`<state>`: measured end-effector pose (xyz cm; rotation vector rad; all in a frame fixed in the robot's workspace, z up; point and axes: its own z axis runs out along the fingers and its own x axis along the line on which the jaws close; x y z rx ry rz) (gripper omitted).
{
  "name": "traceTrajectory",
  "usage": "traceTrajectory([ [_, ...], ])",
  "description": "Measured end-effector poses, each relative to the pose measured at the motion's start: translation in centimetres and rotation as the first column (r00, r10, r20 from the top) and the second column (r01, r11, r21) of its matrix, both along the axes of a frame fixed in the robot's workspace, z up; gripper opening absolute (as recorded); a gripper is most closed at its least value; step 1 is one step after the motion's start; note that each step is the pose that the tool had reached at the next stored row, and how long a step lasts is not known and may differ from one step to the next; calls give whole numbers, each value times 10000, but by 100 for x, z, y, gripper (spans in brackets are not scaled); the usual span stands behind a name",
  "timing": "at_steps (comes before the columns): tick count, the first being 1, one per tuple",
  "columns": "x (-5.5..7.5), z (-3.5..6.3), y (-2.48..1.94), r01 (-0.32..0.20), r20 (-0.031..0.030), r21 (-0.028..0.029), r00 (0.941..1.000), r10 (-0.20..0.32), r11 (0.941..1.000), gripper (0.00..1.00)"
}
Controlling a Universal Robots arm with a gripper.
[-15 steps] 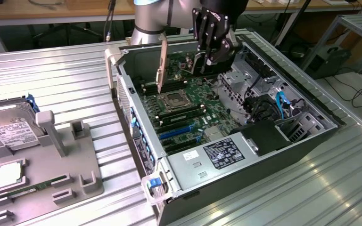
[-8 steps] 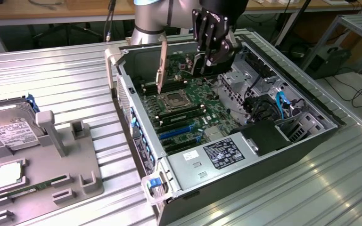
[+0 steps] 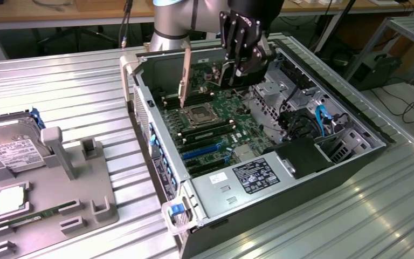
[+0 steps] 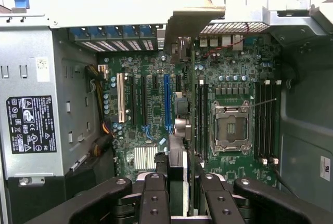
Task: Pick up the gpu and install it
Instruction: 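Insert the gpu into the slot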
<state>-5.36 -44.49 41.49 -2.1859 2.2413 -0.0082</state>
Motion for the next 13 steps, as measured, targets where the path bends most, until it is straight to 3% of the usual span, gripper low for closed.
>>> traceTrajectory([
  [13,0,-45,0,-5,-1,1,10000,5,10000,28],
])
